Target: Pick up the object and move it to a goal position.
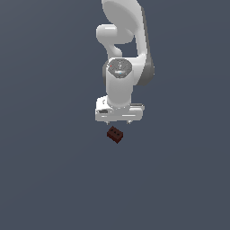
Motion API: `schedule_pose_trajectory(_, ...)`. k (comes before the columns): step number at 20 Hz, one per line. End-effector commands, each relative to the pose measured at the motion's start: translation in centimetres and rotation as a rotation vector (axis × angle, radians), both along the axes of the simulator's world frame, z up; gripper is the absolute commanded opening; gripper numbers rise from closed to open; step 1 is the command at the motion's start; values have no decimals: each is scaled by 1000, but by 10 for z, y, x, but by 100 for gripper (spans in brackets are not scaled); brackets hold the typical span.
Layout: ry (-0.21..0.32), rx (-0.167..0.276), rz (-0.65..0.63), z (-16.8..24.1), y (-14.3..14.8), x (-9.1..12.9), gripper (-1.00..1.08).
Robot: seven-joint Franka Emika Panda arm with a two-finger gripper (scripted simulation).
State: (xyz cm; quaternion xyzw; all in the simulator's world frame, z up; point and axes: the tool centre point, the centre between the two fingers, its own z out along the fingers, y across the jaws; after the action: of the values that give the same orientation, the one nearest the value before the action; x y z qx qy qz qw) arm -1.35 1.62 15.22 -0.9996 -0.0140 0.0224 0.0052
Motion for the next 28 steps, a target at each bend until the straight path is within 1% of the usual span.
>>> schedule_pose_trajectory(1, 0, 0, 0, 0, 0, 0, 100)
schedule_pose_trajectory(4, 7, -5, -3, -1, -3, -2, 100)
schedule_pose_trajectory(9, 33, -25, -16, -3, -13, -10, 100)
schedule_pose_trajectory(16, 34, -25, -6, -4, -14, -10, 100)
schedule_pose_trajectory(22, 29, -23, 51, -9, -14, -9, 100)
schedule_pose_trajectory(28, 21, -19, 155, -18, -15, -8, 100)
